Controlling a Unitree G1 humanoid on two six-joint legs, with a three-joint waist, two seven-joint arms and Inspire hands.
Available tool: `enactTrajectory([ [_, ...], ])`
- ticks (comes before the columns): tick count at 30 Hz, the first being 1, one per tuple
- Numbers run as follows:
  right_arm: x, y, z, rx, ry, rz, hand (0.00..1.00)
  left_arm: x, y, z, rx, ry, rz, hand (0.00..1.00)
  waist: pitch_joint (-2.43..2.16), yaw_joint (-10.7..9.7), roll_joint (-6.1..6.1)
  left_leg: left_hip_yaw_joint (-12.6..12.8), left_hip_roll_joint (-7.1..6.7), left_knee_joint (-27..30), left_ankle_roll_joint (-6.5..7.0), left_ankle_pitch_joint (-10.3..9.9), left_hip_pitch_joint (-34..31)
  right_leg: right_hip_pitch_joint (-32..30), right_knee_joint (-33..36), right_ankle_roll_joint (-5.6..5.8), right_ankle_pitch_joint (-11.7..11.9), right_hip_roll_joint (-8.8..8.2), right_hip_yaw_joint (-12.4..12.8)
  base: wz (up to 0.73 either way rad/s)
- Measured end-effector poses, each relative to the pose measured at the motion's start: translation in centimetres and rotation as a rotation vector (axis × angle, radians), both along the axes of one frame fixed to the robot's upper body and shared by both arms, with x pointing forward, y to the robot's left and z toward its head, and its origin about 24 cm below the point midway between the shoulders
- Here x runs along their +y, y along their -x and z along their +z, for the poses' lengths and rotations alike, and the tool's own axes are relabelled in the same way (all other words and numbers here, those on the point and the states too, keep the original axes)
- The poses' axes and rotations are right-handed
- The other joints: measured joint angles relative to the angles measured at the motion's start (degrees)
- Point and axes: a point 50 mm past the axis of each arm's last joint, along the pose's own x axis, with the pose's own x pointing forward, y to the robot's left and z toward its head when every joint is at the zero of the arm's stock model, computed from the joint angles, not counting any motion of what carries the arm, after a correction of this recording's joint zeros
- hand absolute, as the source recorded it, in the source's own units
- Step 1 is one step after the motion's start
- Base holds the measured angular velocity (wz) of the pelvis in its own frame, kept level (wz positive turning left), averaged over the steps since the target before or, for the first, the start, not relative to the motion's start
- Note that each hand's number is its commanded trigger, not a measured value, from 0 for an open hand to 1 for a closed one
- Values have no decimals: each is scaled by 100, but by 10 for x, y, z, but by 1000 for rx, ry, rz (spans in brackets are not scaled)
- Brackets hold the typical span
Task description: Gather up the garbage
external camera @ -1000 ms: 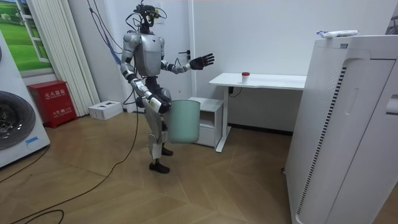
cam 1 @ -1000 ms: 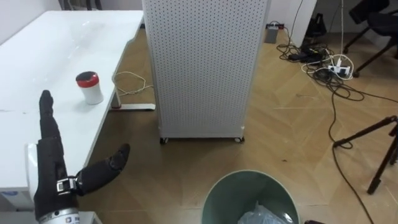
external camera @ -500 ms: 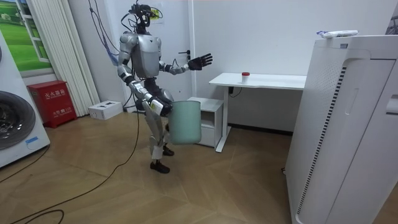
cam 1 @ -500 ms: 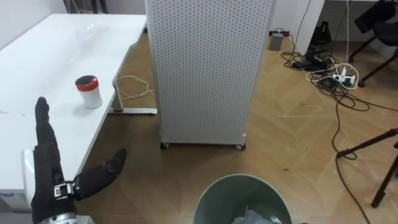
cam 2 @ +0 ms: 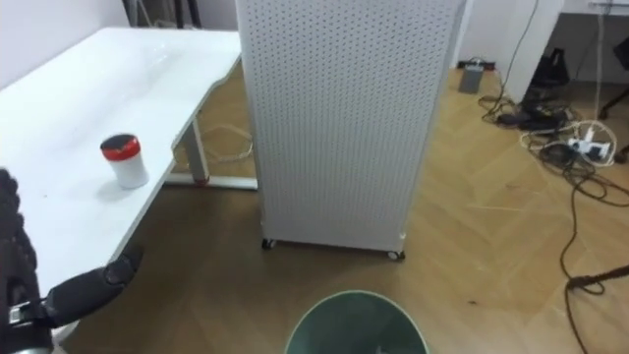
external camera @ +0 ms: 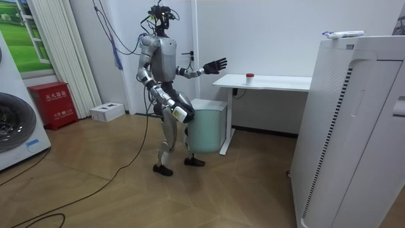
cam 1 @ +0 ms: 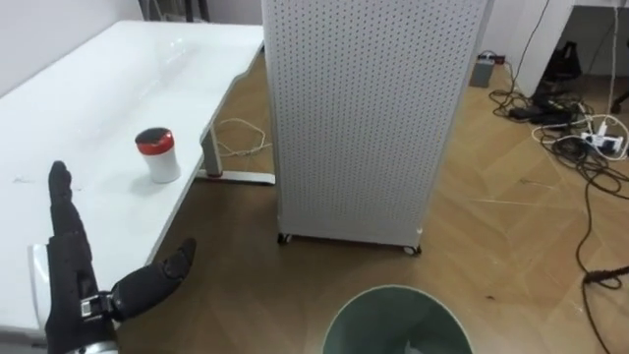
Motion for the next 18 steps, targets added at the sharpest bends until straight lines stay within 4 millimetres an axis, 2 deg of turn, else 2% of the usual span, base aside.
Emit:
enactTrajectory([
  [1, 0, -1, 1, -3, 1, 1, 100, 0, 0, 0, -1, 0, 0, 0, 3, 2, 11, 20, -5, 117, 16, -115, 37, -90, 369, 92, 104, -120, -104, -7],
  [2, 0, -2, 1, -6, 0, 1, 100, 0, -2, 2, -10, -2, -3, 0, 5, -10, 22, 46, -22, 303, 44, -359, 126, -214, 1037, 217, 430, -287, -211, 32],
  [3, 1, -2, 1, -6, -1, -1, 100, -1, -6, 6, -26, -5, -9, 0, 11, -22, 23, -4, -29, 396, 83, -556, 288, -361, 1549, 235, 850, -356, -219, 43],
  [4, 0, -2, 1, -8, 1, -1, 100, -2, -7, 7, -31, -6, -12, 0, 14, -7, 40, -50, -23, 411, 95, -631, 354, -433, 1752, 264, 1056, -363, -206, 34],
  [5, 0, -6, 3, -17, 6, 5, 100, -2, -8, 8, -39, -6, -11, 0, 10, -5, 111, -160, 1, 405, 83, -746, 428, -624, 1972, 267, 1063, -366, -199, 12],
  [6, 0, -14, 6, -39, 8, 15, 100, -1, -7, 8, -42, -4, -4, 0, 16, 11, 172, -307, 18, 337, 65, -782, 488, -898, 1992, 210, 811, -352, -232, 8],
  [7, 0, -16, 8, -48, 8, 17, 100, -1, -7, 8, -43, -2, -1, 0, 28, 10, 199, -362, 19, 286, 62, -782, 523, -1034, 1915, 203, 728, -341, -229, 23],
  [8, 0, -18, 8, -52, 5, 19, 100, -2, -7, 8, -43, 0, -5, 0, 21, -4, 230, -479, 20, 157, 51, -782, 617, -1258, 1532, 207, 640, -331, -210, 39],
  [10, 1, -17, 8, -49, 5, 21, 100, -6, -7, 6, -36, 2, -20, 0, 25, -5, 237, -621, 24, -70, -1, -796, 840, -1400, 595, 228, 630, -318, -95, 42],
  [11, 1, -16, 8, -48, 7, 23, 100, -8, -7, 6, -35, 2, -27, 0, 20, -25, 230, -708, 25, -176, -56, -822, 977, -1373, -244, 270, 792, -318, -5, 44],
  [12, 1, -16, 7, -45, 10, 24, 100, -8, -8, 6, -35, -1, -30, 0, 6, -49, 195, -785, 16, -218, -139, -881, 1072, -1296, -1101, 335, 1371, -307, 34, 50],
  [13, 1, -14, 7, -40, 13, 25, 100, -8, -7, 5, -31, 0, -30, 0, 7, -71, 208, -843, 46, -214, -187, -922, 1119, -1256, -1197, 268, 1712, -278, 49, 60],
  [14, 0, -10, 5, -27, 18, 21, 100, -10, -7, 4, -24, 0, -35, 0, -40, -138, 268, -881, 146, -303, -252, -938, 1212, -1031, -1376, 263, 1711, -194, -64, 51],
  [15, 1, -12, 5, -32, 17, 24, 100, -10, -8, 5, -29, 0, -35, 0, -41, -135, 279, -875, 201, -418, -337, -910, 1307, -889, -1568, 222, 1713, -53, -108, 39],
  [18, 2, -14, 6, -38, 11, 36, 100, -9, -7, 3, -10, -2, -42, 0, -35, -127, 276, -863, 355, -783, -464, -831, 1597, -580, -1939, 167, 1747, 132, -86, 4],
])
